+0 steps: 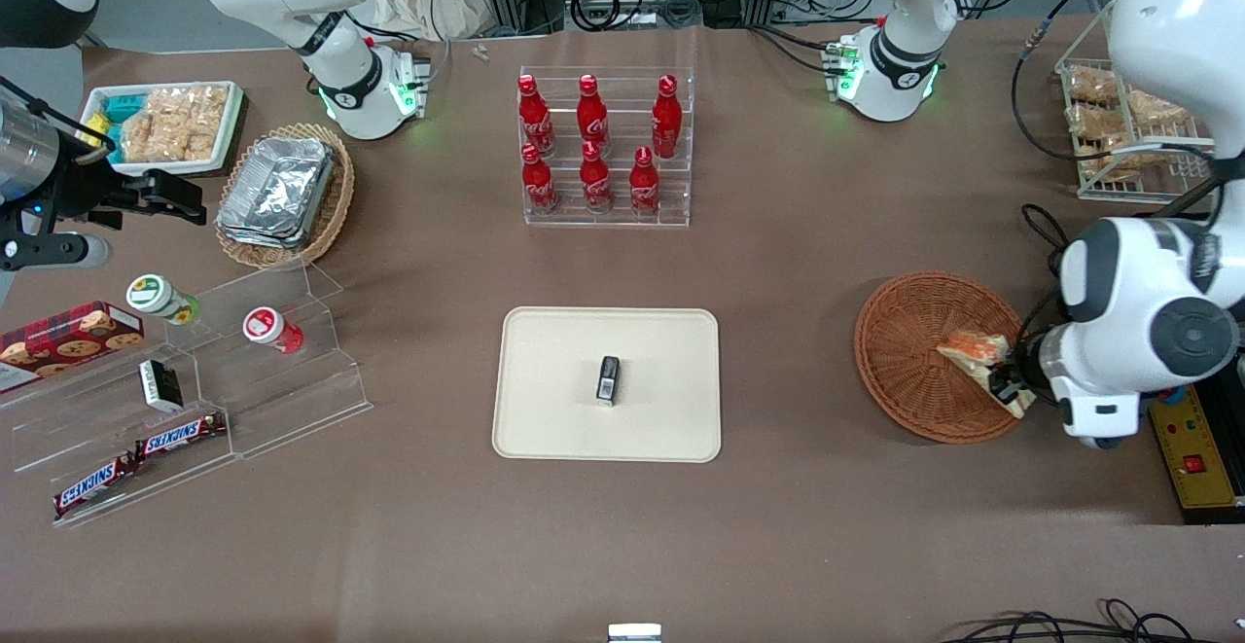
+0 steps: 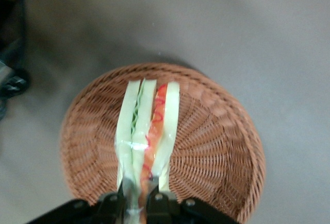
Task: Place sandwich from basket to tray
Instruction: 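Lift the sandwich up out of the basket with the left gripper, then carry the sandwich to the cream tray and lower it beside the box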
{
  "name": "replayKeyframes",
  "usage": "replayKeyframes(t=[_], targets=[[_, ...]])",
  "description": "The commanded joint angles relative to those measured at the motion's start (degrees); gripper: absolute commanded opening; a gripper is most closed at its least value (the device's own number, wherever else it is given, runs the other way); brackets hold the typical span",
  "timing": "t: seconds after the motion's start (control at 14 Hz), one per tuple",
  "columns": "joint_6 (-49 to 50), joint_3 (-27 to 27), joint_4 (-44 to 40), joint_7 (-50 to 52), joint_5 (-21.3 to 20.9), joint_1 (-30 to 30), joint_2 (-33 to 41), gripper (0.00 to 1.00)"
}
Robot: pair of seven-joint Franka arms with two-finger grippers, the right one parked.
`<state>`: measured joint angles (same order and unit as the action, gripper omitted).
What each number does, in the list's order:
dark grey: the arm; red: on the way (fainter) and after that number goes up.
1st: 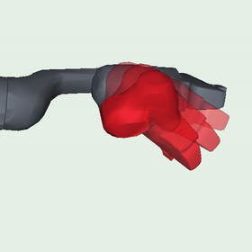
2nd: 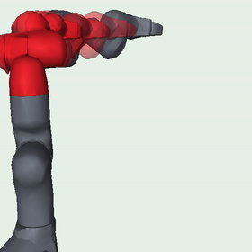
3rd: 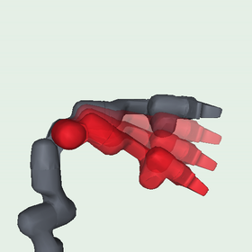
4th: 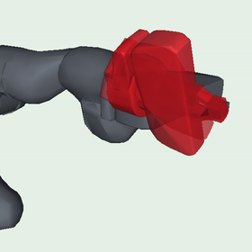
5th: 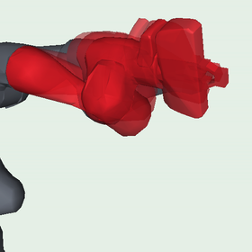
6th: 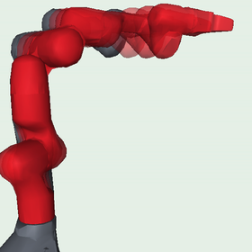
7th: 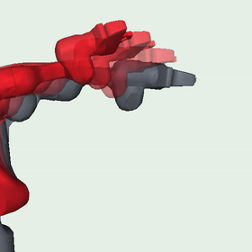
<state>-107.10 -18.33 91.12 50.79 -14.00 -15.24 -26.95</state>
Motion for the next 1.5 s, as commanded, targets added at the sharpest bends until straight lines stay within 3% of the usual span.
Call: replayKeyframes(t=[0.0, 0.29, 0.43, 0.57, 0.93, 1.43], targets=[[11.36, -1.36, -11.2, -5.68, 2.2, 0.12, -0.13, 0.0], [21.83, -8.11, -23.95, -7.81, 3.54, 0.91, -1.43, 0.0], [22.38, -11.55, -25.2, -8.95, 3.02, 3.44, -2.06, 0.0], [21.33, -11.65, -25.47, -10.44, 2.84, 8.44, -3.8, 0.0], [13.08, -11.3, -27.05, -12.12, 2.84, 20.32, -12.94, 0.0], [-1.34, -10.94, -27.14, -12.38, 2.75, 27.0, -24.81, 0.0]])
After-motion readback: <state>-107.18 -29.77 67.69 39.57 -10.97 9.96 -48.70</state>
